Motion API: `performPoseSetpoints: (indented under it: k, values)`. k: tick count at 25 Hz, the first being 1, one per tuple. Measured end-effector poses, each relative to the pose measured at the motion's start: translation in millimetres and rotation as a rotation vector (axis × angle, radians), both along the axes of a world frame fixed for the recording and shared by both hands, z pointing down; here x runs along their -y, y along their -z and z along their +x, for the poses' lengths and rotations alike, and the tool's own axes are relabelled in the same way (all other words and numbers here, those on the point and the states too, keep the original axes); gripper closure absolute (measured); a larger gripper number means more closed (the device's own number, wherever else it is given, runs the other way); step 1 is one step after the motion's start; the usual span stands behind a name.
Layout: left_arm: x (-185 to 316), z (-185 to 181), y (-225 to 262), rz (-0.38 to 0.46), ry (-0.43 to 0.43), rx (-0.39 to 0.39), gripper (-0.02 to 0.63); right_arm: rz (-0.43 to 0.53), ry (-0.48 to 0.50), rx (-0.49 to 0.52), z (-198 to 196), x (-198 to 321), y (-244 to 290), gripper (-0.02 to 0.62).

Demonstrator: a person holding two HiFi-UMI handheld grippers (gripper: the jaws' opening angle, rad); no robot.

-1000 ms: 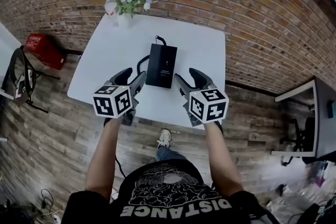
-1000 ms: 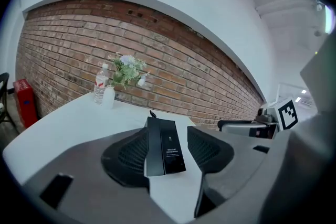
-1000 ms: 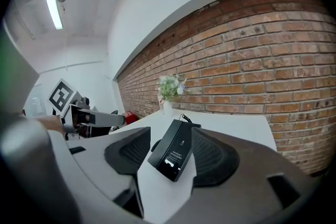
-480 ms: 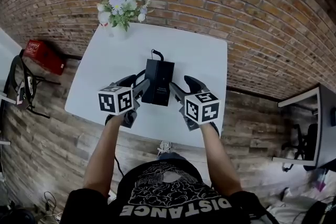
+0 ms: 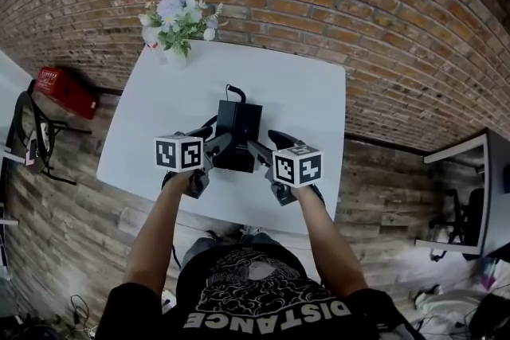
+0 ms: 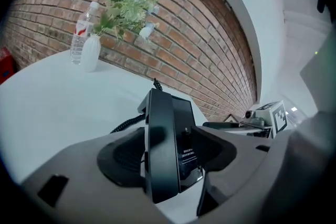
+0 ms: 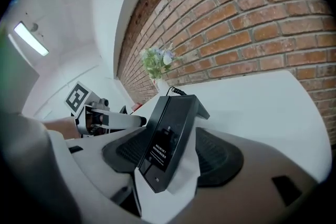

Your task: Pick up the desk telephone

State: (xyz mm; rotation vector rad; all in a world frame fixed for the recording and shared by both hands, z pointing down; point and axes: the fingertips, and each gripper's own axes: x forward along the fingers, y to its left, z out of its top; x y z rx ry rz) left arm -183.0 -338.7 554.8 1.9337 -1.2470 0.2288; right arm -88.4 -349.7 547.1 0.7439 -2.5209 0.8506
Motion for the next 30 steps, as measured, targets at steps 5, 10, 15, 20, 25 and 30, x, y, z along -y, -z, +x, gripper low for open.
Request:
performPoseSetpoints:
  k: [5, 10, 15, 20, 25, 30]
  values:
    - [6.5, -3.4, -14.8, -0.041, -0.030, -0.041, 0.344, -0.049, -0.005, -0.014, -9.4, -1.4, -20.1, 0.327]
    - [10.7, -0.5, -20.9, -0.050, -0.097, -0.099, 0.344, -0.081, -0.037, -0.019, -18.9, -0.4, -33.8, 0.325]
    - [11.6, 0.4, -34.0, -0.091, -0.148, -0.157, 0.344, -0.107, -0.074, -0.036, -27.8, -2.3, -45.1, 0.325]
    - [13.4, 5.0, -40.6, -0.114, -0.202, -0.215, 0.344, -0.139, -0.121, -0.013, -34.2, -1.5, -50.2, 0.326]
    - [13.6, 5.0, -40.4, -0.116, -0.235, -0.246, 0.345, -0.190, -0.163, 0.035, -35.3, -3.8, -55.1, 0.327]
    - [13.5, 7.2, -41.1, -0.114, -0.264, -0.229, 0.356, -0.205, -0.181, 0.065, -35.0, -3.9, -55.5, 0.325]
